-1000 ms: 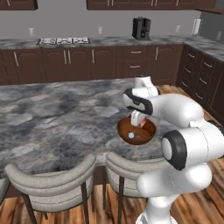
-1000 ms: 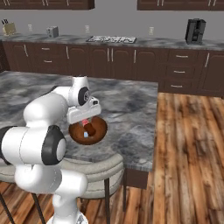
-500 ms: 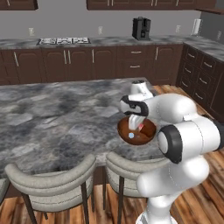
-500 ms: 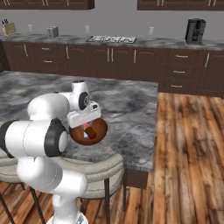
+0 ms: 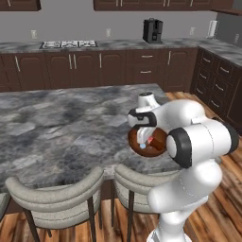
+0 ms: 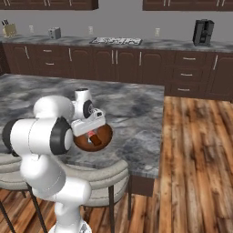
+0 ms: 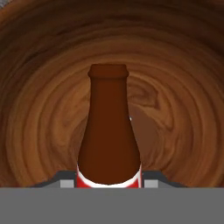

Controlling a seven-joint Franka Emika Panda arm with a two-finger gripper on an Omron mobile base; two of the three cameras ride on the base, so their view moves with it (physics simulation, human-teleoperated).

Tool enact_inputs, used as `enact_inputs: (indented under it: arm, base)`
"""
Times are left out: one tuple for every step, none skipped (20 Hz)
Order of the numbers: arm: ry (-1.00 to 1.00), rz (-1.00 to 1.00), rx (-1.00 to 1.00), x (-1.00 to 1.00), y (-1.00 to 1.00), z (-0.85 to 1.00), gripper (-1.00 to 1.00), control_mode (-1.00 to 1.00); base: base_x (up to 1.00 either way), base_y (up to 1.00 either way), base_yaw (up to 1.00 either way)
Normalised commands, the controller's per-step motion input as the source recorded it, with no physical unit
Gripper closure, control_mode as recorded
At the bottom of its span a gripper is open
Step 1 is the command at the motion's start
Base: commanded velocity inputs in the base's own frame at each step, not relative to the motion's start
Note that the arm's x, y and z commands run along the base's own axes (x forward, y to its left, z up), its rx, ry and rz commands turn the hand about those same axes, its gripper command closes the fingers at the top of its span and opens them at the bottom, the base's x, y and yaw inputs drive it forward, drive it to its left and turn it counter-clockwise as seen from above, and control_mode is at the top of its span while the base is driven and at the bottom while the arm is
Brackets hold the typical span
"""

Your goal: Open the fridge, grab two sodas, and place both sodas inside the bowl with ice on the dining counter.

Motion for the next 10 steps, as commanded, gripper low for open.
enact_inputs:
  arm:
    - [0.01, 0.00, 0.00, 0.33, 0.00, -0.16, 1.00, -1.00]
    - [0.03, 0.01, 0.00, 0.38, 0.00, -0.18, 1.00, -1.00]
    - [0.04, 0.01, 0.00, 0.40, 0.00, -0.17, 1.00, -1.00]
    - [0.04, 0.02, 0.00, 0.41, 0.00, -0.17, 1.00, -1.00]
    - [0.04, 0.03, 0.00, 0.39, 0.00, -0.18, 1.00, -1.00]
    - [0.03, 0.03, 0.00, 0.35, 0.00, -0.18, 1.00, -1.00]
    - [0.03, 0.04, 0.00, 0.33, 0.00, -0.19, 1.00, -1.00]
    - [0.03, 0.04, 0.00, 0.31, 0.00, -0.21, 1.00, -1.00]
    - [0.03, 0.04, 0.00, 0.28, 0.00, -0.21, 1.00, -1.00]
    - [0.02, 0.04, 0.00, 0.27, 0.00, -0.21, 1.00, -1.00]
  base:
    - [0.00, 0.00, 0.00]
    - [0.00, 0.00, 0.00]
    - [0.00, 0.00, 0.00]
    - [0.00, 0.00, 0.00]
    - [0.00, 0.00, 0.00]
    - [0.00, 0.00, 0.00]
    - [0.00, 0.00, 0.00]
    - [0.00, 0.00, 0.00]
    - [0.00, 0.00, 0.00]
    - [0.00, 0.00, 0.00]
